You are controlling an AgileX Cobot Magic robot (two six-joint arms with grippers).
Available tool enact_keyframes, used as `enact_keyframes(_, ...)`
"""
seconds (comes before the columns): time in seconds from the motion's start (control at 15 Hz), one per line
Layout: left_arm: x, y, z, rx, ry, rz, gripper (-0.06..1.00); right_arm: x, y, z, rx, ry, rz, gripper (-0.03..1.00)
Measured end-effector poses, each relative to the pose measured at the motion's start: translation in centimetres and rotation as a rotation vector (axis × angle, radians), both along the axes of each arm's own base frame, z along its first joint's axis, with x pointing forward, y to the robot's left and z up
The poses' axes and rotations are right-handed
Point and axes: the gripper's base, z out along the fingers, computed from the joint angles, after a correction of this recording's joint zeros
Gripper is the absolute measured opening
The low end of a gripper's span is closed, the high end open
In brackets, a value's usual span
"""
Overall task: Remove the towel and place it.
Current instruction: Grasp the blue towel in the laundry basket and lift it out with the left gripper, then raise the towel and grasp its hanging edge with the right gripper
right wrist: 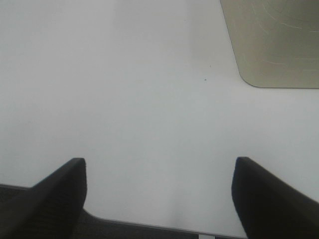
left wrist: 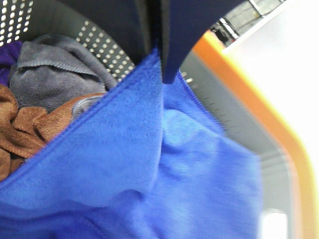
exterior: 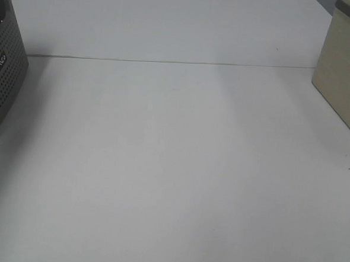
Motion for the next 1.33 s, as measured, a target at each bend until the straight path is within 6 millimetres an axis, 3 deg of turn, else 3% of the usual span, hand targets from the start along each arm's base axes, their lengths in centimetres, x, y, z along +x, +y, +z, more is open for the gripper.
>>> enact_keyframes(0.33, -4.3, -4.1, 7.6, 0.010, -0.190, -0.093, 0.00, 0.0, 0.0, 0.0, 0.000, 0.000, 0.000, 0.78)
enact_keyframes(0.73, -11.6, -8.8, 15.8, 0.018, -0.474, -0.236, 0.00, 0.1, 0.0, 0.1, 0.005, -0.014, 0.003, 0.78)
enact_keyframes(0.93, -13.3, -9.9, 17.6, 0.006, -0.572, -0.277, 0.00, 0.4, 0.3, 1.2, 0.025, -0.121, 0.025, 0.78)
enact_keyframes(1.13, -14.1, -11.0, 18.1, -0.010, -0.599, -0.323, 0.00, 1.3, 1.2, 2.4, 0.042, -0.231, 0.127, 0.76)
enact_keyframes(1.2, -14.3, -11.6, 18.4, -0.017, -0.617, -0.353, 0.00, 2.3, 1.8, 2.8, 0.052, -0.225, 0.205, 0.76)
enact_keyframes(1.27, -14.8, -13.2, 18.7, -0.024, -0.644, -0.420, 0.00, 4.5, 3.3, 3.4, 0.072, -0.199, 0.384, 0.76)
enact_keyframes(1.33, -14.8, -13.6, 18.7, -0.020, -0.647, -0.435, 0.00, 5.1, 3.7, 3.5, 0.079, -0.193, 0.433, 0.76)
